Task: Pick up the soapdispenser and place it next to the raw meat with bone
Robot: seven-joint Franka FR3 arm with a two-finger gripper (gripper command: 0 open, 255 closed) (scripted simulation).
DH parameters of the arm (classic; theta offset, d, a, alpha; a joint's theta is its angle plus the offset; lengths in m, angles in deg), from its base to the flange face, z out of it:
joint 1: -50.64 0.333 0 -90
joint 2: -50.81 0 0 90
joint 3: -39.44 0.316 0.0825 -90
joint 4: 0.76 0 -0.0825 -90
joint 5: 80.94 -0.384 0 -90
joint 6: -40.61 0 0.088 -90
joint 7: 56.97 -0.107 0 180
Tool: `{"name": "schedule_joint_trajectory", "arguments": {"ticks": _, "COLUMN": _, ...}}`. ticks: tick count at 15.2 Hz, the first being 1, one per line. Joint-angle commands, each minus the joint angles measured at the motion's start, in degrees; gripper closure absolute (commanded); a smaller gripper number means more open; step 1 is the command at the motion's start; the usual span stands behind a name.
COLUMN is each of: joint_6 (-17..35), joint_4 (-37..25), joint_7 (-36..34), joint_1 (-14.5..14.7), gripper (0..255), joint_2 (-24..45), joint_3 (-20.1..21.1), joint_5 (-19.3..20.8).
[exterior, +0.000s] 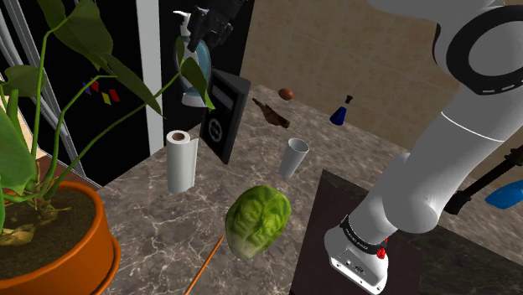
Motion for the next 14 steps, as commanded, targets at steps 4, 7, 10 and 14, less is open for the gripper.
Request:
{"name": "schedule_joint_trajectory", "arguments": {"ticks": 4, "joint_6": -3.9, "joint_4": -4.6, "joint_7": -0.9, "joint_1": -0.1, "gripper": 255, "joint_2": 0.6, "joint_3": -0.1, "joint_5": 0.4}}
{"name": "schedule_joint_trajectory", "arguments": {"ticks": 7, "joint_6": -6.3, "joint_4": -7.5, "joint_7": -1.4, "joint_1": -0.1, "gripper": 255, "joint_2": 1.1, "joint_3": -0.1, "joint_5": 0.6}}
{"name": "schedule_joint_trajectory", "arguments": {"ticks": 10, "joint_6": -8.7, "joint_4": -10.6, "joint_7": -2.0, "joint_1": -0.2, "gripper": 255, "joint_2": 1.7, "joint_3": -0.2, "joint_5": 0.8}}
{"name": "schedule_joint_trajectory", "arguments": {"ticks": 14, "joint_6": -11.6, "joint_4": -14.4, "joint_7": -2.6, "joint_1": -0.2, "gripper": 255, "joint_2": 2.6, "joint_3": -0.2, "joint_5": 1.1}}
